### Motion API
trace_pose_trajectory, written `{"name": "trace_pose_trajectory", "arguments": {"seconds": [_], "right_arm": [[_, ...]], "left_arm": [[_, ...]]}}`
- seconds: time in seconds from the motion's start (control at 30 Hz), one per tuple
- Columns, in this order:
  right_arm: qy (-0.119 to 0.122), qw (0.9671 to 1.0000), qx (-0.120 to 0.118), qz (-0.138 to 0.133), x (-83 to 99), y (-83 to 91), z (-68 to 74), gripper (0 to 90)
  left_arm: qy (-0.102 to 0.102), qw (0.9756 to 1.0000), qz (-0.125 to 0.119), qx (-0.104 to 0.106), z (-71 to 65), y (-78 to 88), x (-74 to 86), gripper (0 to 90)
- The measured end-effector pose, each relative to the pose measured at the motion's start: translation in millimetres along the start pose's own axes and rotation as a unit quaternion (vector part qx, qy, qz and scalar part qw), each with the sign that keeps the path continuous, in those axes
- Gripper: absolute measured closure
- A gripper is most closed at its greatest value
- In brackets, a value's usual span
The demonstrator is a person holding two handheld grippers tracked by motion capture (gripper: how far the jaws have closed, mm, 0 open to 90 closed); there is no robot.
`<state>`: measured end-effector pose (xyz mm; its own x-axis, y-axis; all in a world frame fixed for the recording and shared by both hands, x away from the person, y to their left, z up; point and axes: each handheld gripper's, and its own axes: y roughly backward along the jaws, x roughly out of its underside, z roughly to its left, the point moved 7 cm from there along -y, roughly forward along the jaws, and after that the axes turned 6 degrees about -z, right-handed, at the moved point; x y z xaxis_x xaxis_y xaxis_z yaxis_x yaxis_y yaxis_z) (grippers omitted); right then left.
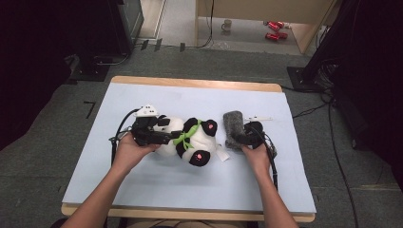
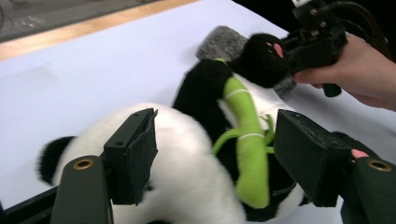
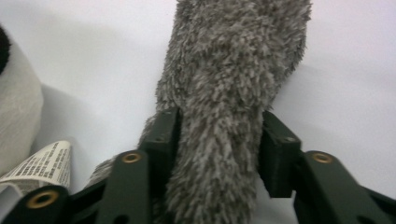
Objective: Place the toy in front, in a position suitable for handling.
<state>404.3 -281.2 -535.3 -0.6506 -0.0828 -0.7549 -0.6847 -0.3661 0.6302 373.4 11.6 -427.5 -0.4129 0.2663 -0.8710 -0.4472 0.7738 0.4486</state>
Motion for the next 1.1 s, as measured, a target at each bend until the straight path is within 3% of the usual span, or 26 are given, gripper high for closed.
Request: {"name": "trace_pose_trajectory", "arguments": {"seconds": [0.13,0.23,0.37,0.43,0.6,0.73,0.87,1.0,1.03,1.1], "right_arm": [[0.000,1.0000,-0.005,0.002,-0.9,1.6,0.8,68.5],[-0.014,0.9999,-0.009,0.004,-2.5,4.2,-1.1,73.3],[-0.036,0.9989,-0.007,0.029,-10.4,11.8,-3.2,73.7],[-0.040,0.9990,-0.011,0.014,-16.4,18.0,-3.2,73.7],[-0.039,0.9990,-0.020,0.008,-22.7,27.6,0.6,73.7],[-0.037,0.9988,-0.030,0.002,-28.7,37.7,8.0,73.7],[-0.025,0.9984,-0.046,-0.020,-44.7,64.2,22.4,73.6],[-0.023,0.9974,-0.060,-0.033,-54.5,80.1,31.2,73.6],[-0.019,0.9964,-0.072,-0.039,-60.1,89.9,40.9,73.6],[-0.012,0.9957,-0.082,-0.041,-62.8,95.0,50.3,73.6]], "left_arm": [[-0.008,0.9999,-0.005,-0.010,14.0,9.8,-0.1,29.7],[-0.018,0.9996,-0.005,-0.023,28.6,17.4,3.6,29.3],[-0.012,0.9997,0.000,-0.019,42.4,22.9,9.4,28.6],[-0.019,0.9996,0.008,-0.017,48.0,24.3,14.3,28.4],[-0.030,0.9995,0.008,-0.010,59.2,29.9,22.2,29.3],[-0.022,0.9997,0.000,0.003,65.2,32.3,27.7,29.8],[-0.020,0.9997,0.009,0.008,77.8,29.5,42.9,30.7],[-0.023,0.9993,0.027,0.013,79.3,24.1,50.7,33.2],[-0.023,0.9991,0.027,0.024,77.3,22.4,51.9,35.9],[-0.024,0.9990,0.025,0.027,77.4,22.1,52.1,36.3]]}}
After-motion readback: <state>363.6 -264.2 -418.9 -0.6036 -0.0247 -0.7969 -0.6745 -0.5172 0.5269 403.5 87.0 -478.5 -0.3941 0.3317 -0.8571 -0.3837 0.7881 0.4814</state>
